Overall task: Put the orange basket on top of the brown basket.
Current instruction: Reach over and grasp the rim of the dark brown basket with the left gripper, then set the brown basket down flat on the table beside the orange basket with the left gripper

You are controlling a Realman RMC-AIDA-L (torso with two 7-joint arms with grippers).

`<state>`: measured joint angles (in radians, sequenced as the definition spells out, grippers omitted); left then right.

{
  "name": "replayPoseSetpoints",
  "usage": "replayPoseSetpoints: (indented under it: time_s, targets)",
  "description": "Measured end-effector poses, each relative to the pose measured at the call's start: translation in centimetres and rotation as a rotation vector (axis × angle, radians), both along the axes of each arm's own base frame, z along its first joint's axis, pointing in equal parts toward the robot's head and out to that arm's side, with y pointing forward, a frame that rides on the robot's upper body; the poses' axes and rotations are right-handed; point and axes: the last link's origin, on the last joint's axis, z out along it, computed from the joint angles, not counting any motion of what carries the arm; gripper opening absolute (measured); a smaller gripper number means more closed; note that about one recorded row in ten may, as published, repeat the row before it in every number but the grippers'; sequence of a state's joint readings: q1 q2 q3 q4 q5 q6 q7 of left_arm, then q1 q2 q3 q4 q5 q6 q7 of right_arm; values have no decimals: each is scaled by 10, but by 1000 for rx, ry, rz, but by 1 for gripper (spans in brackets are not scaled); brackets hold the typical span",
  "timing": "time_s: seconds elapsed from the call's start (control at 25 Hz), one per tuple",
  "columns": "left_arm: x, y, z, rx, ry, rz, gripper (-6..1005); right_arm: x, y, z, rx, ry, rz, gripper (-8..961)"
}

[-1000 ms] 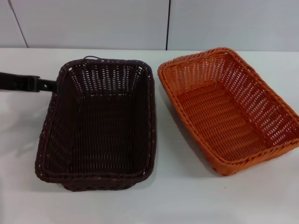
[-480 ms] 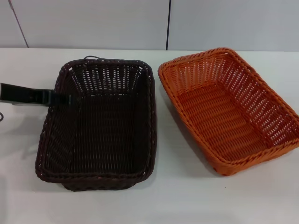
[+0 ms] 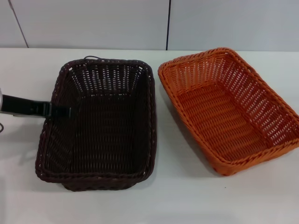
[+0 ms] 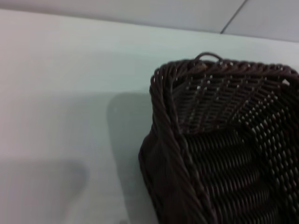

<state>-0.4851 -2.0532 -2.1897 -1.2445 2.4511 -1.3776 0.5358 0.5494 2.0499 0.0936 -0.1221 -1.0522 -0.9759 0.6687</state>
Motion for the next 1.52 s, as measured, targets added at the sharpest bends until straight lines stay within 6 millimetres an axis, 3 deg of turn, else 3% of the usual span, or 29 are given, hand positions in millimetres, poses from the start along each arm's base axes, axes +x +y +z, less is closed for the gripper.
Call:
replayPoseSetpoints:
  time_s: [0.32,0.52,0.68,1.2,1.52]
  targets:
    - [0,-7,-5,-46,7,-26,788,3,-2,3,3,-5,-7,759]
    - [5,-8,-6,-46,-14,-62,576,5,-4,3,-1,-4,-17,759]
    - [9,-6,-3,-33,-19,-87,293,9,-7,3,-3,-4,-30,759]
    - [23,-4,12,-18,5,-147,190,14,-11,7,-3,-14,-47,759]
    - [56,-12,35,-225,63,-337,191,17,-15,8,1,-15,-52,759]
